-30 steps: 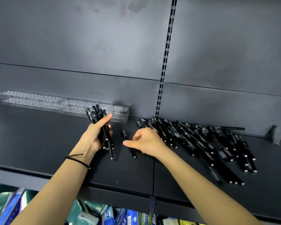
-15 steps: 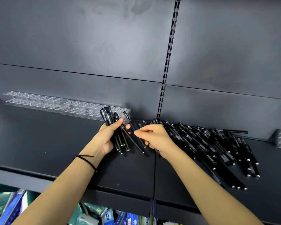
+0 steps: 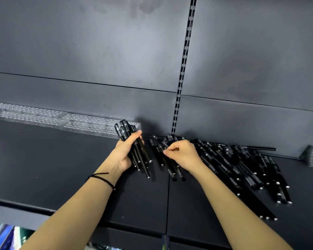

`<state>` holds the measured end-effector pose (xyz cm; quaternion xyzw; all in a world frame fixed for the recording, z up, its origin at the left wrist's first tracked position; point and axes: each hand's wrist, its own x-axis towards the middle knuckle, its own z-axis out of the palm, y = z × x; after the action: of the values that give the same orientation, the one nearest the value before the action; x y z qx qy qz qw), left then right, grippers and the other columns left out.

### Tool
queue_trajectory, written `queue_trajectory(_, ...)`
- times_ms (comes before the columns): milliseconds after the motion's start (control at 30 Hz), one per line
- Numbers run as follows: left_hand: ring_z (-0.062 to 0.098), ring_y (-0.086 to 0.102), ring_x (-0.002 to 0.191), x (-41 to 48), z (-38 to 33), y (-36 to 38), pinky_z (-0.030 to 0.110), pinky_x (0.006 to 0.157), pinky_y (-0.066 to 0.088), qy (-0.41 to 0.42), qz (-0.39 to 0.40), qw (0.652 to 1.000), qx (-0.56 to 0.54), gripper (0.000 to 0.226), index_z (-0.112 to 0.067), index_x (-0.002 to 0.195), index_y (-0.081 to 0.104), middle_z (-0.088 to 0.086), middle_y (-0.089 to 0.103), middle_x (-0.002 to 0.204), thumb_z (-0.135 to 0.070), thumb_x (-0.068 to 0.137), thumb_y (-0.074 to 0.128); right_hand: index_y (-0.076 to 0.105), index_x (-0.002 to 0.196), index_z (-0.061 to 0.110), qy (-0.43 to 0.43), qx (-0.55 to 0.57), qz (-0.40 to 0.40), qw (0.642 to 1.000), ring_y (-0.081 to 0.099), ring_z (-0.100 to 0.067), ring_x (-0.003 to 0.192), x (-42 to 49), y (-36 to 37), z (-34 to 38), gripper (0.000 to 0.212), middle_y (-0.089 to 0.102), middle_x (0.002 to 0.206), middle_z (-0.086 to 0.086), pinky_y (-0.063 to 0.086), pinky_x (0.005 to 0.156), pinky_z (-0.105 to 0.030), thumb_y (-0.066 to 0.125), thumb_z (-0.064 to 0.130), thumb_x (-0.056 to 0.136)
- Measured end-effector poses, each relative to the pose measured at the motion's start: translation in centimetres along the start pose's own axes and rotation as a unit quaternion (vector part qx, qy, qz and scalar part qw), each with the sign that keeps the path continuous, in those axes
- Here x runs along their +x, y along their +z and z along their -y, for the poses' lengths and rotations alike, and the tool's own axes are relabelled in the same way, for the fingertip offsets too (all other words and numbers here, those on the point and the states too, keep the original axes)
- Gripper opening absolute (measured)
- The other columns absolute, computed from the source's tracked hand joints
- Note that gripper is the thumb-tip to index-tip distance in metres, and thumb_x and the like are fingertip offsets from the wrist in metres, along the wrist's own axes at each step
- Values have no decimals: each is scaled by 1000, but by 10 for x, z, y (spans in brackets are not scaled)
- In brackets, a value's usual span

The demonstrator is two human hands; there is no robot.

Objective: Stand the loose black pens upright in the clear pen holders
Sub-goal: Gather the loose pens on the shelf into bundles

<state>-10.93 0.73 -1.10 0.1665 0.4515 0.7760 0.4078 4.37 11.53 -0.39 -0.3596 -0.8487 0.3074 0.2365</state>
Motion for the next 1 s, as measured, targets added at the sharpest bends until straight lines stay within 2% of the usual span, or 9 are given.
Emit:
queue_trajectory(100,13,67,57,2,3,2,22,53,55,16,15,999,-23,15,-10,79,56,6,58,74,-14,89,67,73,73,21,2,-76,12,997,65,-10,73,-5,1,7,24,70,74,6,56,71,-34,73,44,79)
queue_trajectory(200,12,57,48,2,3,0,23,50,52,14,26,1000,-2,15,-11,80,55,5,54,66,-12,86,69,71,75,24,10,-185,26,982,65,-9,74,-11,3,17,31,70,76,8,51,65,-28,72,55,76)
queue_trajectory(300,10,54,45,3,2,-2,22,47,49,7,23,1000,-10,18,-12,80,54,1,54,57,-7,84,71,74,81,21,16,-229,33,973,66,-12,77,-14,6,23,30,72,80,6,48,62,-25,71,50,76)
queue_trajectory(367,9,54,45,3,3,-2,21,47,49,6,21,1000,-18,18,-12,82,54,0,55,56,-6,84,71,76,83,19,25,-237,30,971,67,-14,77,-14,6,24,25,73,82,4,45,59,-23,70,43,76)
queue_trajectory(500,9,55,46,3,3,-2,22,46,49,2,19,999,-28,18,-11,83,54,0,55,59,-6,84,71,75,80,15,41,-234,7,971,67,-19,76,-13,5,24,23,73,82,2,49,64,-26,67,37,76)
queue_trajectory(633,12,55,47,3,3,-3,21,48,50,-4,15,1000,16,19,-13,74,56,2,55,59,-8,83,72,68,66,16,59,-179,-5,982,65,-20,72,-12,0,17,21,70,76,1,44,60,-25,66,31,80)
queue_trajectory(767,13,60,53,3,4,-3,23,53,52,-9,11,999,44,15,-11,73,61,3,62,64,-9,83,72,73,79,4,81,8,-11,997,57,-18,60,-7,-5,5,23,64,68,-6,50,59,-31,70,27,80)
queue_trajectory(867,14,67,59,3,5,0,23,61,58,-6,2,1000,-19,5,-5,84,64,7,69,69,-4,85,68,75,79,6,95,159,-22,982,46,-12,53,-11,-6,6,17,67,73,-7,36,44,-18,72,22,82)
queue_trajectory(1000,18,72,65,0,5,1,29,67,61,1,19,1000,-25,5,-2,90,63,14,73,77,-7,89,64,76,88,7,63,201,45,977,46,0,46,-20,-1,16,13,67,73,2,34,41,-10,71,19,86)
